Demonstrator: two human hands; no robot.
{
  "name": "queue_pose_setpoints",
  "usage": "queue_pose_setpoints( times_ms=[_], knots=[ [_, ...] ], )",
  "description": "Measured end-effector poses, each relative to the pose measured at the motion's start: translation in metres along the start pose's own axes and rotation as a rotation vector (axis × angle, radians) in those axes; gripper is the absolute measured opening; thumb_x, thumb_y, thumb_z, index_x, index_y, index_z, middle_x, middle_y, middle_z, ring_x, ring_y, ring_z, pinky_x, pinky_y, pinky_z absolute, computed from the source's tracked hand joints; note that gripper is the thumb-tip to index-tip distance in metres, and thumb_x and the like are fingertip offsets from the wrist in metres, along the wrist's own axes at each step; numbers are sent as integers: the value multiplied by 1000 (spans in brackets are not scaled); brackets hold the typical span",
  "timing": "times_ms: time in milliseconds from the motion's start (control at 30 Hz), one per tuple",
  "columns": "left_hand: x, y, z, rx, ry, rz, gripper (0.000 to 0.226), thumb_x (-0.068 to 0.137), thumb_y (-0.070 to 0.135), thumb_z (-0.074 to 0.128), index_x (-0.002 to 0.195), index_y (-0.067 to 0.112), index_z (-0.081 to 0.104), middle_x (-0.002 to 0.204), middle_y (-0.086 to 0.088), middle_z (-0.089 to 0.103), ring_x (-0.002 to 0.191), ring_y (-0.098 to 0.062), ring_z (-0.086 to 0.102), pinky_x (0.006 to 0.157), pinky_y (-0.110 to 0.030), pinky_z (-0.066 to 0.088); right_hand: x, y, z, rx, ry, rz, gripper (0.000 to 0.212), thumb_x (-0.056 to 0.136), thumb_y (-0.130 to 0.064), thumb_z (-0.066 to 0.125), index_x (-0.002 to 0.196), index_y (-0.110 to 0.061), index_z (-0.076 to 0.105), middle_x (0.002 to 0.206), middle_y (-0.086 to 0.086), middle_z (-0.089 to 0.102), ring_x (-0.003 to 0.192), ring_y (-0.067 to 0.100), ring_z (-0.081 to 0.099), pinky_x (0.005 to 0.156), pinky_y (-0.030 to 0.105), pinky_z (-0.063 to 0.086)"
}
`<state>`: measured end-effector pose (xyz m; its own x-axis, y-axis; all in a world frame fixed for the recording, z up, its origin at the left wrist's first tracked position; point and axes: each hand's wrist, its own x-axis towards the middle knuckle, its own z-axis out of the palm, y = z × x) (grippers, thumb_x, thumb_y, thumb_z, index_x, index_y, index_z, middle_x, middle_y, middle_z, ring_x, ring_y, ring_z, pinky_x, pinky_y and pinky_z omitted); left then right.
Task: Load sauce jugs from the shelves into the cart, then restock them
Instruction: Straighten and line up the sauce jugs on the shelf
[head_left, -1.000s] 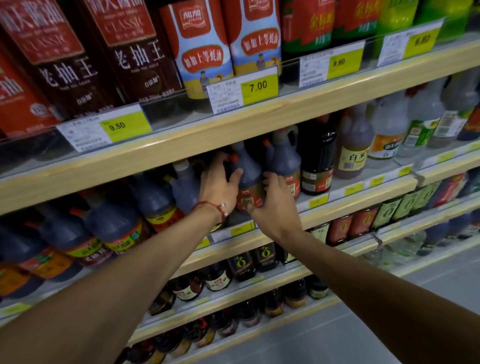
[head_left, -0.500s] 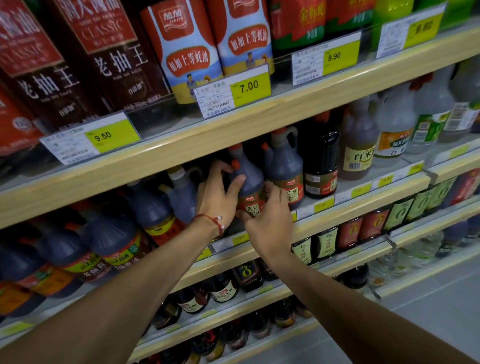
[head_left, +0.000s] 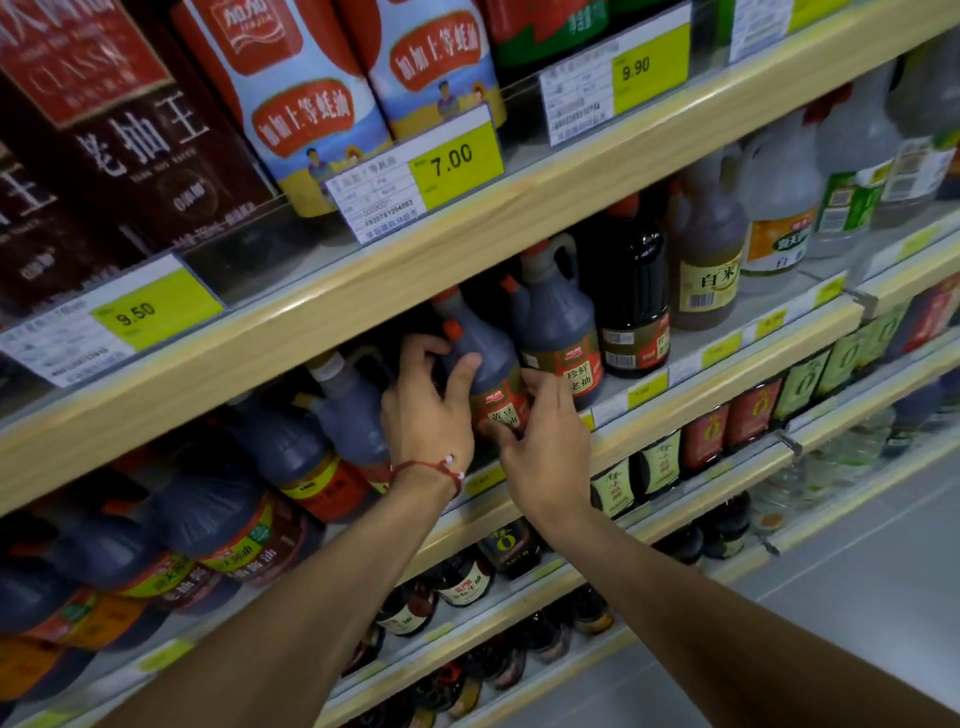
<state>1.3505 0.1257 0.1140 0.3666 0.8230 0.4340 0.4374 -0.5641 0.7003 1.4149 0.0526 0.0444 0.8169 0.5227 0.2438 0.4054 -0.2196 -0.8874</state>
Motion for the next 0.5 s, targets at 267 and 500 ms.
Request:
queue_pose_setpoints(
  times_ms=[267, 500],
  knots=[
    [-3, -3, 5, -26, 44, 33, 30, 94, 43, 65, 109, 18, 59, 93, -11, 69, 92, -36, 60, 75, -37, 35, -6, -6, 3, -40, 3, 14, 59, 92, -21, 77, 142, -10, 47, 137, 5, 51, 120, 25, 58, 101, 39, 49],
    [-5, 1, 12, -73, 66, 14, 31, 95, 40, 65, 110, 14, 60, 102, -12, 71, 100, -38, 62, 81, -41, 43, -2, -5, 7, -186, 10, -13, 58, 94, -19, 72, 145, -10, 45, 138, 7, 48, 119, 30, 58, 94, 38, 47]
  ],
)
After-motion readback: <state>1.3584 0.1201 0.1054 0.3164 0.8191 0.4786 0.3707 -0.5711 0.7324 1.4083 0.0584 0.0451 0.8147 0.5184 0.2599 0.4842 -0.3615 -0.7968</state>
